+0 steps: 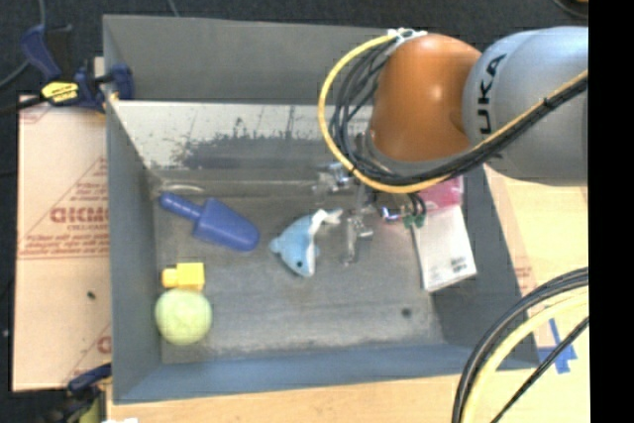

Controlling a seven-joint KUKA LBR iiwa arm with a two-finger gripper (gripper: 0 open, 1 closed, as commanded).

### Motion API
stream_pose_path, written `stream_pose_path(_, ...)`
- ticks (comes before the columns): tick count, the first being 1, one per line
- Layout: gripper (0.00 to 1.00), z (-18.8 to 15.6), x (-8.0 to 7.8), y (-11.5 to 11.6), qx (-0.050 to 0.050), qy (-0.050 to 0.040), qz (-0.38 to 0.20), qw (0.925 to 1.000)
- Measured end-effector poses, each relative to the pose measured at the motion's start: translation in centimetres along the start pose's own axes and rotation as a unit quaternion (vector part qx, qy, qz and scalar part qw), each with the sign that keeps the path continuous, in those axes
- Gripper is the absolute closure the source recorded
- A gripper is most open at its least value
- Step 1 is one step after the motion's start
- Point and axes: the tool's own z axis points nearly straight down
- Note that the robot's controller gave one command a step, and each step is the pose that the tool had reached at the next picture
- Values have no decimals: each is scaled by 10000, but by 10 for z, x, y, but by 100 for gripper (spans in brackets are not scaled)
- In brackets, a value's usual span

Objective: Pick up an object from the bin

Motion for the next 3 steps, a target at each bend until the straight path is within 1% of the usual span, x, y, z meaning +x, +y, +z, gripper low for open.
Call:
stream_pose_path(1,0,61,-10,-2,-26,46,-1626,9867)
stream_pose_path(2,0,94,-36,18,20,-52,-3180,9481)
stream_pose_path(3,100,94,-33,17,-14,-29,-2964,9551)
